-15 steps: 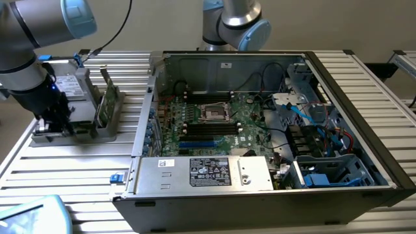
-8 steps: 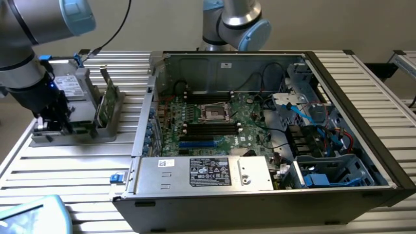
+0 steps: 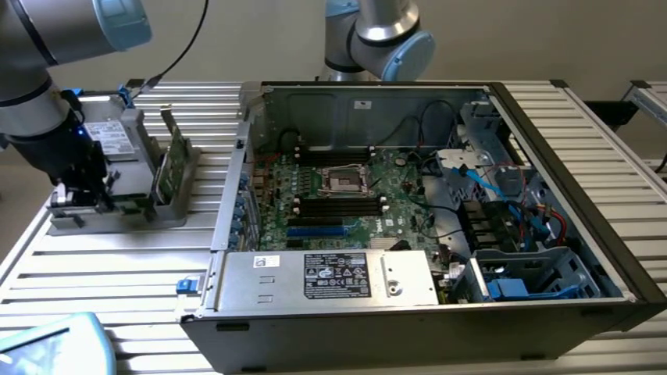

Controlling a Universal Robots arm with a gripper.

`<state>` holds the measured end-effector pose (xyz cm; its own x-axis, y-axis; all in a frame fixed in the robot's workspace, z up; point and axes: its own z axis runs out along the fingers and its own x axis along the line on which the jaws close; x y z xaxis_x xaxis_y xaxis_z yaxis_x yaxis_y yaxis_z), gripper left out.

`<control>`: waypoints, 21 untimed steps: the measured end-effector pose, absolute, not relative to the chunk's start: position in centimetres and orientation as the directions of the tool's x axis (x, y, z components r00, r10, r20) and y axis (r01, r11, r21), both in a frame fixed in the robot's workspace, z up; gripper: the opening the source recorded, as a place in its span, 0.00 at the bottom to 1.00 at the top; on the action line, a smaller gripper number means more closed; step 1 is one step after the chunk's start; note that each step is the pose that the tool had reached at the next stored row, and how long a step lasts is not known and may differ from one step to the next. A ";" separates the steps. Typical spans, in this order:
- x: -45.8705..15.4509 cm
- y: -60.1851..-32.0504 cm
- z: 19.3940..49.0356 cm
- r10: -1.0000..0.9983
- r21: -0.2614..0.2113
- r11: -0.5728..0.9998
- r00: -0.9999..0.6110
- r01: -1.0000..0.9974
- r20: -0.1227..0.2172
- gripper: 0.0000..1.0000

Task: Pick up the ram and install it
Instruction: 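Pick up the ram and move it above insertion slot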

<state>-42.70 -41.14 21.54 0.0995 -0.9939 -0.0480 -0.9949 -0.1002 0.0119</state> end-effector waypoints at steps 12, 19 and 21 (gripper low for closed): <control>-42.2 -41.1 25.4 -0.994 0.013 -0.100 0.100 -0.995 -0.047 0.14; -40.6 -41.1 28.6 -0.994 0.013 -0.100 0.099 -0.995 -0.047 0.14; -40.1 -41.1 29.5 -0.994 0.013 -0.100 0.100 -0.995 -0.046 0.14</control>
<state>-40.07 -41.14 29.49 0.0995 -0.9940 -0.0461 -0.9949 -0.1002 0.0134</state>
